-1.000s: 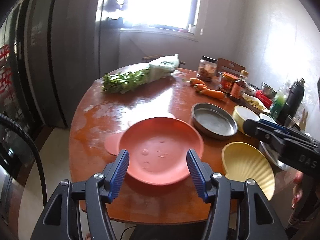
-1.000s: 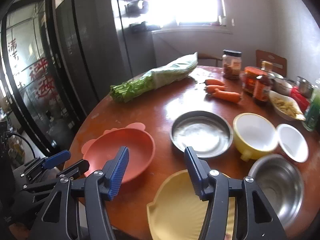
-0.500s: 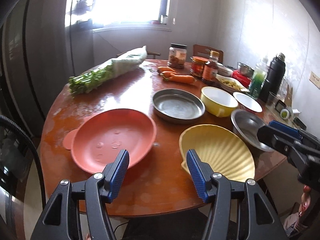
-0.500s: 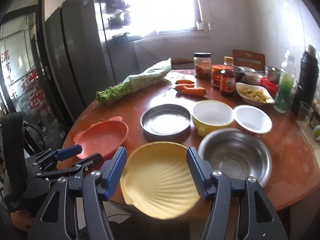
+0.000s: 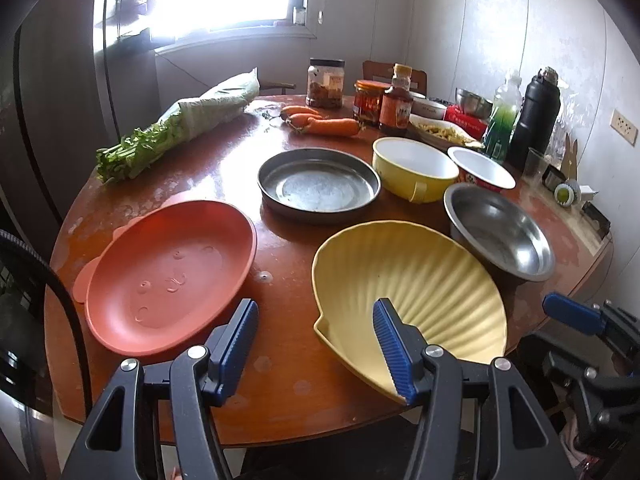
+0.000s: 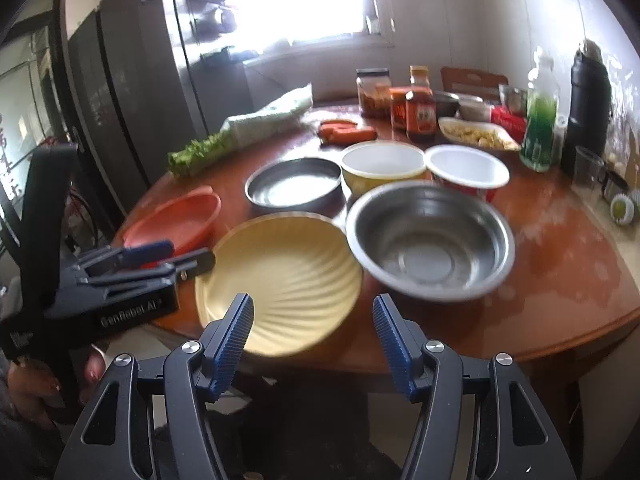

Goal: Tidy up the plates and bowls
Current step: 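Move the left gripper to the rim of the yellow shell-shaped plate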

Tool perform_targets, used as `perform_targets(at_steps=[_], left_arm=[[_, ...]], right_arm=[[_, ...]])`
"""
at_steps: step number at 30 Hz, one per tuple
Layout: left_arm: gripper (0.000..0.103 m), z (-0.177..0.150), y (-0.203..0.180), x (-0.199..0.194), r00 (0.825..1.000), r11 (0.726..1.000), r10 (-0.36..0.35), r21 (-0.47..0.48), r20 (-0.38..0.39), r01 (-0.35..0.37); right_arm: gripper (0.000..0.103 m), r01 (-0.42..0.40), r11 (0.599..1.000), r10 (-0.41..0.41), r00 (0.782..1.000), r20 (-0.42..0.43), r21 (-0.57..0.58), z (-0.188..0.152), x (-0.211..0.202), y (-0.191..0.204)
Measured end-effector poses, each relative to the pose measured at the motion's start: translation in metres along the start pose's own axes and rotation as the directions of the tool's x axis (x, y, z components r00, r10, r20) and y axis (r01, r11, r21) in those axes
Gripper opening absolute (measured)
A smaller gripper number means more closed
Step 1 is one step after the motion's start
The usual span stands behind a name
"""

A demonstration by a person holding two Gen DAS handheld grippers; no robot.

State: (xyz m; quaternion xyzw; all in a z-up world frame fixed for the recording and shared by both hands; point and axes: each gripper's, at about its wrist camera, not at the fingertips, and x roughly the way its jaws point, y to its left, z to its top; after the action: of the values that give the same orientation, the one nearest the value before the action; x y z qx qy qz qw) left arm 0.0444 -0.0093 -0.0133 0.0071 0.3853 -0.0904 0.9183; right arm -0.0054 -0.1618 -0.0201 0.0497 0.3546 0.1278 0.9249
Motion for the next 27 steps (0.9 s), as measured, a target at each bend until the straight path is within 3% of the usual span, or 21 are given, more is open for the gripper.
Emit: perform_targets(at_steps=[24,27], left_arm=[[0.057,-0.002,-0.010,0.033,0.998,0.999,-0.026,0.017,-0.058,0.027],[0.051,-0.004,-0.010,0.036,0.998,1.000,-0.029,0.007,-0.060,0.029]], right_arm=[[0.063,-0.023,0.999,0.026,0.998,-0.066,0.041,-0.008,0.040,-0.004],[0.050,-0.017,0.999,0.019,0.998,-0.056,0.033,-0.009,0.043,-0.003]])
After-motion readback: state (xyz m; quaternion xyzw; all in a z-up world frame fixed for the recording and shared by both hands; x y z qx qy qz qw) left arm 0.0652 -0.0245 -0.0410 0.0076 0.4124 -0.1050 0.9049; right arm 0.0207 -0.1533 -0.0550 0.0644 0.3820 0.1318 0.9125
